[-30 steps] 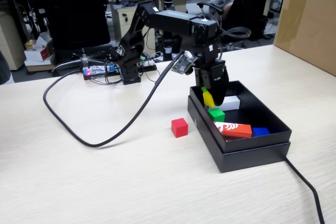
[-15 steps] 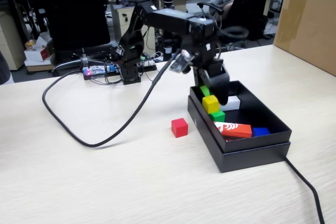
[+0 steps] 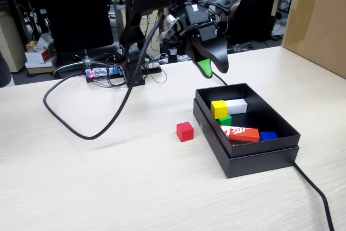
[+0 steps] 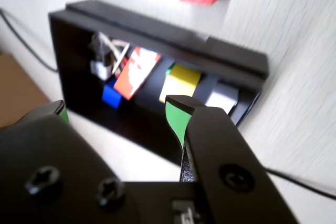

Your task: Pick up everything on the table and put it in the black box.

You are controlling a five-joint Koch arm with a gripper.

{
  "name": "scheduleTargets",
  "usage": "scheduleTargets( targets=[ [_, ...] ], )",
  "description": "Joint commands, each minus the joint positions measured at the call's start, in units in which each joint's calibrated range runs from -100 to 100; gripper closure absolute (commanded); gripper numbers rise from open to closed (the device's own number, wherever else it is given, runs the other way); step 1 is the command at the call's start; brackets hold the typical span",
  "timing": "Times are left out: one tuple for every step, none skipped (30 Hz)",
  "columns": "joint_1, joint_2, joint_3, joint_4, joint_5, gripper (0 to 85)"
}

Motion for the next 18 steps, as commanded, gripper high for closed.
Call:
scheduleTargets(
  targets=[
    [-1.9, -4.47, -0.43, -0.11, -1.71, 42.7],
    [-2.3, -4.47, -1.88, -0.11, -1.86, 40.7],
    [-2.64, -4.35, -3.33, -0.11, -1.86, 39.4],
    [-2.98, -4.24, -4.69, -0.11, -2.0, 39.1],
    [-3.32, -4.01, -6.05, 0.06, -2.0, 39.1],
    [-3.57, -4.01, -7.68, 0.23, -2.05, 39.1],
    [-3.76, -3.89, -9.04, 0.41, -2.05, 39.0],
    [-3.91, -3.78, -10.49, 0.84, -2.05, 39.0],
    [-3.96, -3.55, -12.04, 1.19, -2.05, 39.0],
    [-3.96, -3.43, -13.58, 1.53, -2.05, 38.8],
    [-3.96, -3.32, -15.39, 2.39, -2.1, 38.8],
    [-4.0, -3.09, -17.11, 3.6, -2.25, 38.7],
    [-4.1, -2.86, -19.02, 4.99, -2.3, 38.7],
    [-4.15, -2.74, -21.19, 6.63, -2.34, 38.7],
    [-4.15, -2.51, -23.37, 8.7, -2.39, 38.7],
    [-4.2, -2.29, -25.09, 10.34, -2.49, 38.7],
    [-4.3, -1.83, -26.54, 11.81, -2.59, 38.8],
    [-4.4, -0.56, -27.54, 13.54, -2.64, 38.8]
  ],
)
